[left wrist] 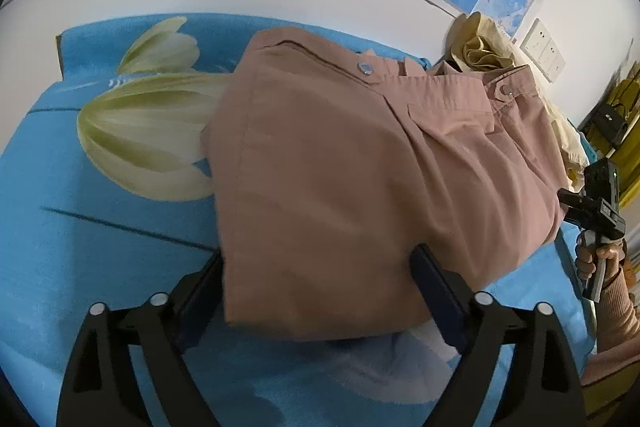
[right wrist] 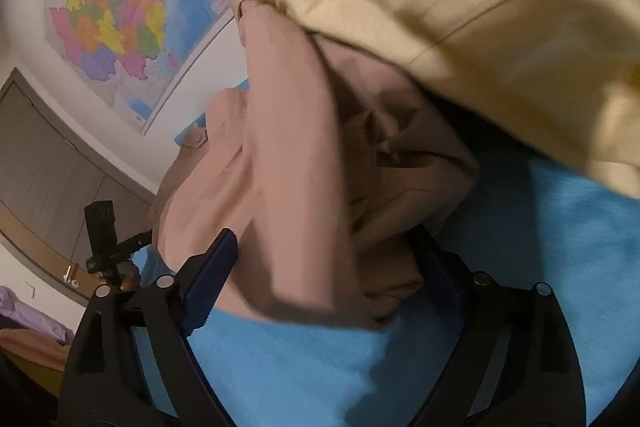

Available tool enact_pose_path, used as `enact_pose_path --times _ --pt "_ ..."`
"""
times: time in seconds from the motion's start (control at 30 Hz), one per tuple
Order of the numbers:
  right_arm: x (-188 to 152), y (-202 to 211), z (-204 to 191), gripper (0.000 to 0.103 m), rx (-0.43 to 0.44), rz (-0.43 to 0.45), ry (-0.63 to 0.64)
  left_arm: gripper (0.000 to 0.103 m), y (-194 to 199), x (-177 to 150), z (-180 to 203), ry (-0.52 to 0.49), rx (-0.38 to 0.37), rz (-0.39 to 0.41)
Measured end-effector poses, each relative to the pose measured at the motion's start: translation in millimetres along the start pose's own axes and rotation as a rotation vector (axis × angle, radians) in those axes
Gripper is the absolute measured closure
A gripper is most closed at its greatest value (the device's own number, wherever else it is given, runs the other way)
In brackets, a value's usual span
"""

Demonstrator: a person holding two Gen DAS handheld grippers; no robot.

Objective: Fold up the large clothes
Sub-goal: 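Grasp the pink jacket edge with the right gripper and fold it over the stack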

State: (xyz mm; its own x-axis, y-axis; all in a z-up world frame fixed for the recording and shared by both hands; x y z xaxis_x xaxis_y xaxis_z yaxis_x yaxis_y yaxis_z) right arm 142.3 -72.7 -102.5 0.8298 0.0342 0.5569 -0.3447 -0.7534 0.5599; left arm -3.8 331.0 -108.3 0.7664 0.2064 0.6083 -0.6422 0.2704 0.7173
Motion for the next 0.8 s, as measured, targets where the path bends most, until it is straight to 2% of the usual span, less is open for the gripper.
enact_pose_path --times 0.03,0.07,0.1,0.13,0.17,0.27,0.43,0.53,0.6,0.63,0.7,0.73,0.77,0.8 --pt "1 -3 1 0.041 0.01 -0.002 -0.013 0.018 -2 1 2 0.011 0.013 -0.002" --pt "3 -8 2 0.064 0.026 -0.014 -0.037 0.033 -2 2 1 0.025 0.012 -0.001" --pt "3 -11 3 0.081 0.045 -0.029 -0.059 0.05 -3 3 3 0.04 0.004 -0.002" --pt "3 -10 1 0.082 0.072 -0.03 -0.067 0.068 -3 5 6 0.07 0.006 -0.015" --pt "1 -7 -3 0.085 0.098 -0.024 -0.064 0.081 1 6 8 0.079 0.001 -0.022" --pt "-2 17 -22 0.089 0.174 -0.003 -0.06 0.086 26 9 9 0.122 -0.05 -0.005" --pt "-18 72 -69 0.09 0.219 0.03 0.039 0.088 81 0 25 0.102 -0.113 0.039" --pt "-41 106 -81 0.09 0.227 0.043 0.072 0.087 112 -25 30 0.091 -0.154 0.071" --pt "-59 112 -74 0.083 0.165 0.013 0.068 0.078 115 -47 26 0.072 -0.1 0.054" --pt "-69 108 -63 0.079 0.102 -0.02 0.038 0.071 111 -55 24 0.065 -0.059 0.038" --pt "-83 99 -41 0.064 -0.016 -0.077 -0.007 0.061 96 -68 17 0.066 0.071 -0.027" --pt "-88 94 -31 0.059 -0.115 -0.107 -0.016 0.059 96 -70 14 0.072 0.101 -0.023" --pt "-89 93 -28 0.053 -0.146 -0.11 -0.022 0.055 99 -68 12 0.074 0.121 -0.003" --pt "-87 96 -26 0.052 -0.146 -0.1 -0.036 0.053 105 -65 9 0.078 0.133 0.022"
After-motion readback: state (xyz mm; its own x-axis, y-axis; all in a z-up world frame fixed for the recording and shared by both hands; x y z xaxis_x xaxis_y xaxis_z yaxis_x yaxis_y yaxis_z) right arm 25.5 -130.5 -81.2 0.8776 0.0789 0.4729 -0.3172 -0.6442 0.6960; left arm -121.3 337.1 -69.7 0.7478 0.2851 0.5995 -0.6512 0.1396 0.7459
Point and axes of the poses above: each gripper's, at about its wrist camera, not at the fingertips, and y roughly against the way its jaws point, z to its right, x to its top, the point moved 2 cm from there along -y, roughly the way its jaws point, and after that the axes turned 1 degree about -x, right-handed, at the moved point
